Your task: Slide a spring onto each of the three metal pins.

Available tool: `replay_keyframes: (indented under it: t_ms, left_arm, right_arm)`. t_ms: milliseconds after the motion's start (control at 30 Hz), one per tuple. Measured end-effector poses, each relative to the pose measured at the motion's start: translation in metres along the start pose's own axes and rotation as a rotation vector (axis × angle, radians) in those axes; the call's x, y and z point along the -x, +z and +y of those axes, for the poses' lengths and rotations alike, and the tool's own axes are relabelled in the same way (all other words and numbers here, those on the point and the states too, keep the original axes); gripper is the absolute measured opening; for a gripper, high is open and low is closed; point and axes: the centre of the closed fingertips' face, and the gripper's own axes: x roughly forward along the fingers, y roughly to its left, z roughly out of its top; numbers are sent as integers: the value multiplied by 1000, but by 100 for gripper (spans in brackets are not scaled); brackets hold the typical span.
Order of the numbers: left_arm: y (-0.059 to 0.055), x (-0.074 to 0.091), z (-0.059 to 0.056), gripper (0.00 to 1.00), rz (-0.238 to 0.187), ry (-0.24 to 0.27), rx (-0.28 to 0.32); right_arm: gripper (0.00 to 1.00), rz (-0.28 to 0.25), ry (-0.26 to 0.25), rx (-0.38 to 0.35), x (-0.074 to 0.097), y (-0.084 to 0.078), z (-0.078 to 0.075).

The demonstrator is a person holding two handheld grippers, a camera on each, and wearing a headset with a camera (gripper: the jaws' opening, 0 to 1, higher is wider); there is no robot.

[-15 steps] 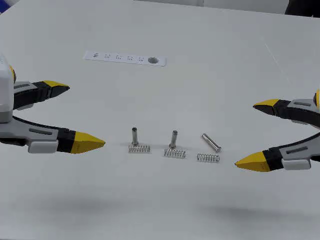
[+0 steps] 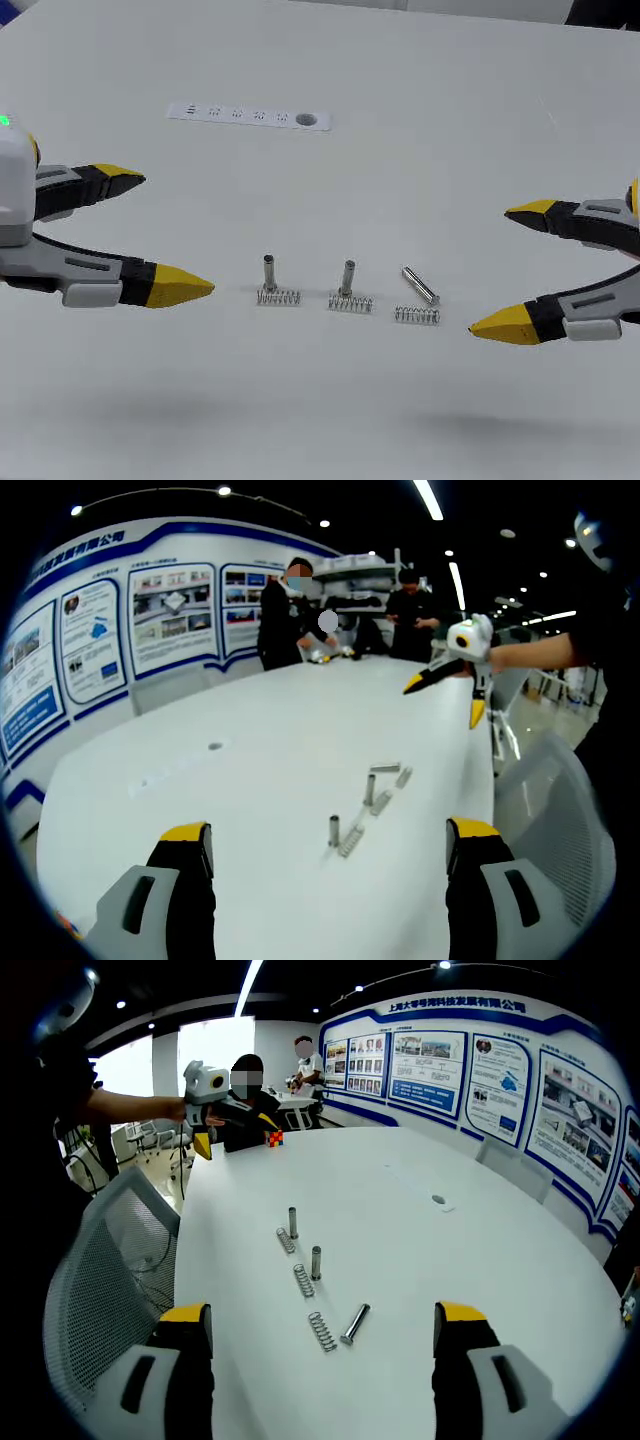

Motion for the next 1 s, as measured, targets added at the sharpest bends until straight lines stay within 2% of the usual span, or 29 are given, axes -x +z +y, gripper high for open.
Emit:
replay_keyframes:
  t_ms: [500,1000]
  left_arm:
    - [2,-2,-8,98,-5,-15,5]
    - [-6,-6,-11,97,11,-22,12]
  right_arm:
    - [93,-1,3,-10,1,-4,2]
    - [92,2,3,-24,-1,-5,0]
